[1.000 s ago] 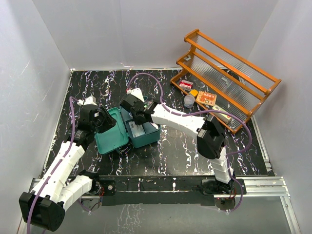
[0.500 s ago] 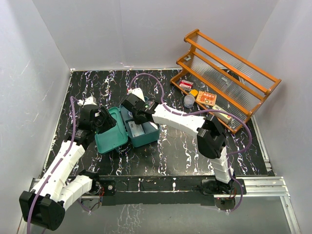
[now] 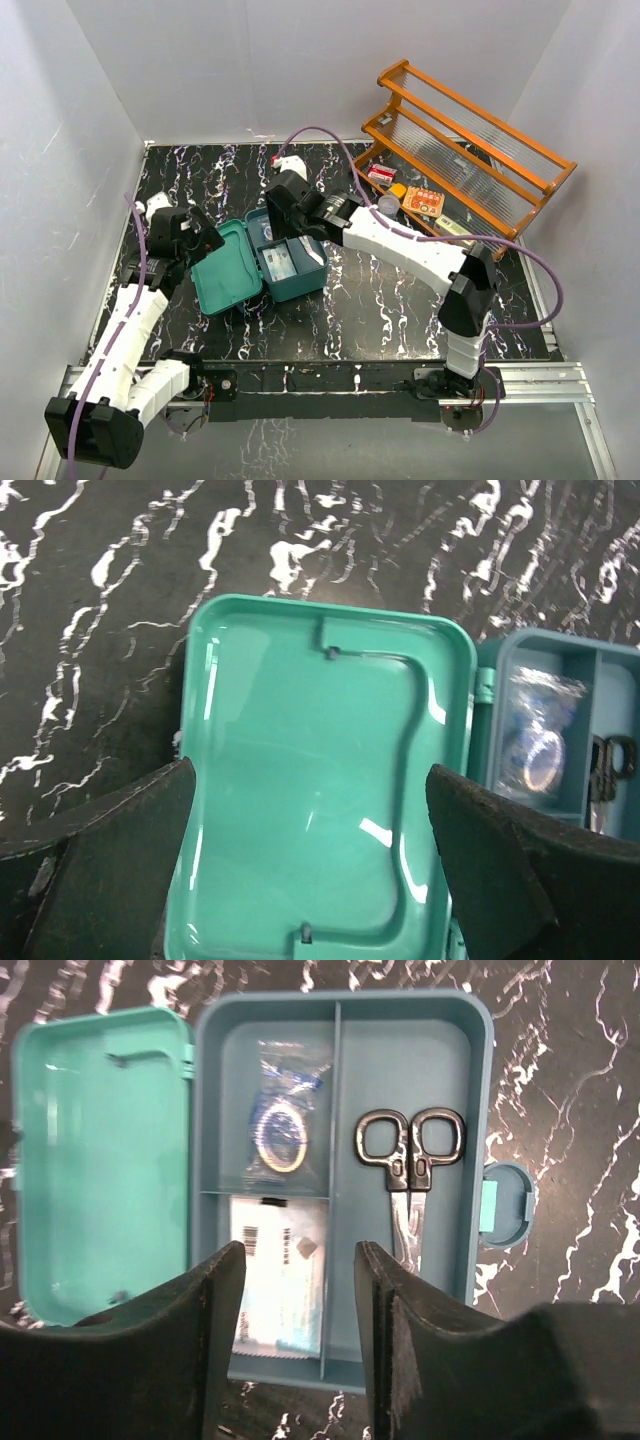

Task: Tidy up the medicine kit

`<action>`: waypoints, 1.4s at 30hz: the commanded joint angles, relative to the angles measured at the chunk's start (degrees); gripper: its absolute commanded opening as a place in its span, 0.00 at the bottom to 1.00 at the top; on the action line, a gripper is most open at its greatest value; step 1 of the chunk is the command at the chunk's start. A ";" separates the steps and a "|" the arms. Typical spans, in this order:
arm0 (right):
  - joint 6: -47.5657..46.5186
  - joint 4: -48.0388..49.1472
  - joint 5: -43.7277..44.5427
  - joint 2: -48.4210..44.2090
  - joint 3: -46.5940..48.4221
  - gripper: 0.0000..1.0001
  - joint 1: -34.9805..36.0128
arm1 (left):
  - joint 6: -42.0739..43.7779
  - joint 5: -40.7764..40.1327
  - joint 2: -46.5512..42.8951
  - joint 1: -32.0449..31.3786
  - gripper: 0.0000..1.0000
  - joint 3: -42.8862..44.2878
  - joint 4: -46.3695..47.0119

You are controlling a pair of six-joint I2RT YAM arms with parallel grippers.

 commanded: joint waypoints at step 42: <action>3.52 18.11 -4.88 -24.79 -28.39 0.58 -16.67 | -9.14 47.09 -5.83 20.97 0.99 -13.57 25.65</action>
